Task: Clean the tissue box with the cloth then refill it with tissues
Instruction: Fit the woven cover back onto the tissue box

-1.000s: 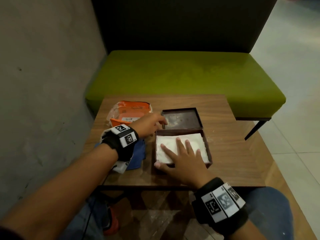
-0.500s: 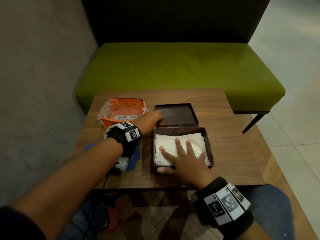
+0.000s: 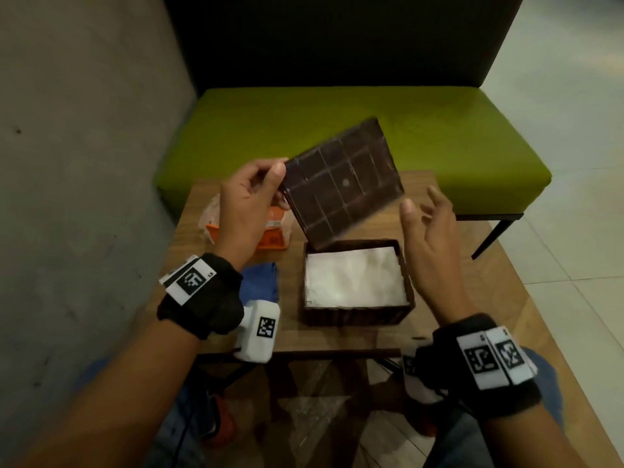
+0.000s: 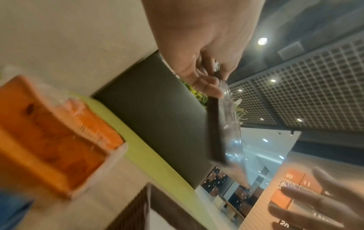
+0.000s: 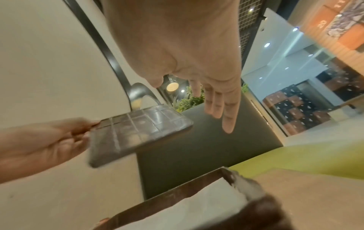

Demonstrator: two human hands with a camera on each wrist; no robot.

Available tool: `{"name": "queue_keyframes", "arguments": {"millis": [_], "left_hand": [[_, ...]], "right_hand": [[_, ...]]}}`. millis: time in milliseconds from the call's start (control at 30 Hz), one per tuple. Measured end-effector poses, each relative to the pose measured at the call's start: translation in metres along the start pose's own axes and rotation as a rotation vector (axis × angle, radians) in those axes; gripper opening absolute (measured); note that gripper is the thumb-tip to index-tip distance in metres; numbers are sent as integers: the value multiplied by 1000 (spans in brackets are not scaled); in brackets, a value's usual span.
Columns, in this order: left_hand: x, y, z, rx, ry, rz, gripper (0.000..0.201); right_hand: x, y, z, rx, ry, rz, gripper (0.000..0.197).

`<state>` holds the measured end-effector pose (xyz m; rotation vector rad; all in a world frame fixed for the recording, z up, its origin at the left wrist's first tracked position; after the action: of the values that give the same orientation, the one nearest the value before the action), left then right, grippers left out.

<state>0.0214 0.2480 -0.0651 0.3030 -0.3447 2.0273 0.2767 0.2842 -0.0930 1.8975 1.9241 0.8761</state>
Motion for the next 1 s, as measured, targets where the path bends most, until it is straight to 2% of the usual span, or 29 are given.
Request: {"name": "queue_keyframes", "arguments": {"millis": [100,267,367,533,667,833,1000], "left_hand": [[-16,-7,-31,-8,180,-57,21],[-47,-14,-88,70,404,-84,27],[-54,-12,-98,135,369,-14,27],[-56,-16,-96,244,242,65,23],[-55,-21,-92,330,187,88,17],[-51,-21,-95,347,219,118,17],[-51,-24,-97,275,273,162,19]], "right_hand": [[8,-6,4,41,-11,-61,39],[-4,-20,39,-203,-116,-66,33],[-9,-27,50,-276,-130,-63,32],[-6,-26,59,-162,-204,-8,34],[-1,-31,60,-186,-182,-14,30],[3,-36,63,-170,-168,-34,31],[7,-36,67,-177,-229,-81,31]]}}
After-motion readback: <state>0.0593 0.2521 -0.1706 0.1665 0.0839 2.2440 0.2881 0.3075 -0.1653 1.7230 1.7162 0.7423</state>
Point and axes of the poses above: each hand's wrist, its own x-axis towards the middle knuckle, its own y-axis out of the back of the hand, z = x × y, the point moved 8 cm from there along x, towards the middle knuckle, and after that the axes turned 12 degrees about -x, right-handed, at the moved point
